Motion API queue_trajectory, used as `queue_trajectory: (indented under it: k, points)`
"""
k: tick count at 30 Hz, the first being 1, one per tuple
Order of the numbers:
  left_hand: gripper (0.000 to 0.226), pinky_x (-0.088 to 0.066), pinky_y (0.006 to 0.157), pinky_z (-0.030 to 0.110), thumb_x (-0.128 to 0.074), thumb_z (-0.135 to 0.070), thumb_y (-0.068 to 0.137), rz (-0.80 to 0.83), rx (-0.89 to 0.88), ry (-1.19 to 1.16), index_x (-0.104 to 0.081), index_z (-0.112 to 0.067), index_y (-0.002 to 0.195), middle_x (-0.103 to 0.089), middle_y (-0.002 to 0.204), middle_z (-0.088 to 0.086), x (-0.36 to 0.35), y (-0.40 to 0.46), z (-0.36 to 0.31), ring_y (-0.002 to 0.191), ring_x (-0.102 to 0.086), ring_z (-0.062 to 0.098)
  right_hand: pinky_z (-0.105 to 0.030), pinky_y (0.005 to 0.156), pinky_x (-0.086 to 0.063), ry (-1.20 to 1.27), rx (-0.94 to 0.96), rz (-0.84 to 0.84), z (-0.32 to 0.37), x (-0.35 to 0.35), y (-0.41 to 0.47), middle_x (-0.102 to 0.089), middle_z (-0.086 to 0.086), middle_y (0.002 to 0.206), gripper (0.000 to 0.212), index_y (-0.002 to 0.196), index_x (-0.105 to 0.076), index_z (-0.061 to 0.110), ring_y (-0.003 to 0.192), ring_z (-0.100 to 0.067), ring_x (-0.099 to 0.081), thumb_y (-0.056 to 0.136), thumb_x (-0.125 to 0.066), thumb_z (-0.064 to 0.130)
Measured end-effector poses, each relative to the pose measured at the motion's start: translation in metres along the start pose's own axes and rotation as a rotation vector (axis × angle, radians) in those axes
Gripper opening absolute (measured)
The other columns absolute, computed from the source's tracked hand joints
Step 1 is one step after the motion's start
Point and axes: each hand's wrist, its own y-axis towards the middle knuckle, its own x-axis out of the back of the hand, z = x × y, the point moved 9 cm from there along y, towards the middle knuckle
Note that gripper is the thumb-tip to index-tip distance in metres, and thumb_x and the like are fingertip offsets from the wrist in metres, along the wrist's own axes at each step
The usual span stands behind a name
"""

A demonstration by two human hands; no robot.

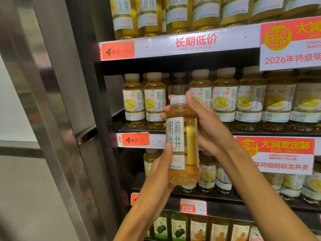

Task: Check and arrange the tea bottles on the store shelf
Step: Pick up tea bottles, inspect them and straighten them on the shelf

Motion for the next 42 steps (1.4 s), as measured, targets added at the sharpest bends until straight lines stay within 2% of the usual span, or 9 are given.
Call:
queue_trajectory:
  k: [6, 11, 19, 22, 26, 29, 33, 36, 42]
  points:
    - [0.064, -0.058, 0.074, 0.033, -0.048, -0.065, 0.080, -0.069, 0.028, -0.176, -0.063, -0.020, 0.122, -0.071, 0.106, 0.017, 0.012, 0.002, 0.002, 0.088, -0.070, 0.029, -0.034, 0.084, -0.057, 0.054, -0.027, -0.055, 0.001, 0.001, -0.004, -0.071, -0.015, 0.104, 0.032, 0.098, -0.069, 0.011, 0.102, -0.026, -0.067, 0.081, -0.059, 0.037]
    - [0.069, -0.056, 0.070, 0.033, -0.040, -0.057, 0.092, 0.158, 0.156, -0.507, -0.063, 0.002, 0.118, -0.066, 0.093, 0.018, -0.017, -0.002, 0.012, 0.077, -0.067, 0.024, -0.037, 0.080, -0.058, 0.196, -0.104, 0.070, -0.004, -0.014, -0.006, -0.072, -0.011, 0.094, 0.053, 0.121, -0.055, 0.010, 0.091, -0.024, -0.069, 0.082, -0.048, 0.045]
    - [0.075, -0.037, 0.110, 0.046, -0.034, -0.074, 0.074, -0.054, 0.023, 0.155, -0.048, -0.035, 0.136, -0.062, 0.130, -0.007, 0.008, 0.003, -0.001, 0.122, -0.056, 0.014, -0.029, 0.076, -0.058, -0.156, 0.037, -0.073, 0.009, 0.005, -0.011, -0.074, -0.004, 0.100, 0.035, 0.106, -0.062, 0.022, 0.097, -0.020, -0.069, 0.082, -0.053, 0.046]
    - [0.068, -0.045, 0.102, 0.047, -0.035, -0.071, 0.079, -0.065, -0.004, 0.100, -0.052, -0.034, 0.134, -0.064, 0.126, -0.001, 0.004, 0.001, -0.003, 0.116, -0.061, 0.018, -0.031, 0.080, -0.058, -0.108, -0.001, -0.079, 0.004, 0.004, -0.009, -0.074, -0.006, 0.098, 0.041, 0.107, -0.063, 0.018, 0.094, -0.019, -0.069, 0.080, -0.054, 0.048]
    - [0.067, -0.057, 0.065, 0.036, -0.034, -0.061, 0.090, 0.063, 0.098, -0.265, -0.063, -0.010, 0.120, -0.066, 0.092, 0.019, -0.014, -0.002, 0.005, 0.075, -0.066, 0.026, -0.036, 0.086, -0.055, 0.144, -0.061, 0.046, 0.002, -0.009, -0.009, -0.071, -0.011, 0.097, 0.050, 0.118, -0.059, 0.009, 0.094, -0.024, -0.068, 0.085, -0.048, 0.046]
    - [0.070, -0.058, 0.069, 0.036, -0.029, -0.059, 0.094, 0.098, 0.098, -0.308, -0.054, -0.003, 0.129, -0.067, 0.095, 0.020, -0.020, -0.005, 0.009, 0.078, -0.068, 0.026, -0.038, 0.082, -0.057, 0.134, -0.030, 0.090, 0.006, -0.011, -0.009, -0.070, -0.010, 0.089, 0.046, 0.114, -0.058, 0.009, 0.088, -0.024, -0.068, 0.088, -0.044, 0.045]
    - [0.064, -0.050, 0.098, 0.043, -0.038, -0.060, 0.085, -0.007, 0.049, -0.142, -0.050, -0.023, 0.135, -0.067, 0.121, 0.009, -0.004, -0.003, 0.000, 0.112, -0.064, 0.023, -0.041, 0.088, -0.053, -0.010, 0.046, 0.002, 0.020, 0.000, -0.014, -0.070, -0.009, 0.090, 0.043, 0.113, -0.058, 0.010, 0.092, -0.026, -0.067, 0.088, -0.047, 0.043]
    - [0.068, -0.044, 0.103, 0.049, -0.041, -0.071, 0.083, -0.009, 0.001, -0.026, -0.051, -0.029, 0.135, -0.066, 0.124, 0.005, -0.004, -0.003, -0.004, 0.116, -0.061, 0.026, -0.033, 0.083, -0.057, -0.069, 0.075, -0.065, 0.024, 0.007, -0.015, -0.072, -0.009, 0.094, 0.044, 0.115, -0.059, 0.010, 0.097, -0.027, -0.068, 0.087, -0.050, 0.043]
    - [0.069, -0.056, 0.068, 0.034, -0.037, -0.062, 0.092, 0.114, 0.066, -0.361, -0.061, -0.005, 0.122, -0.067, 0.096, 0.016, -0.025, -0.002, 0.003, 0.080, -0.066, 0.023, -0.038, 0.088, -0.055, 0.136, -0.028, 0.031, 0.012, -0.007, -0.013, -0.070, -0.014, 0.107, 0.048, 0.117, -0.059, 0.011, 0.105, -0.029, -0.066, 0.087, -0.045, 0.045]
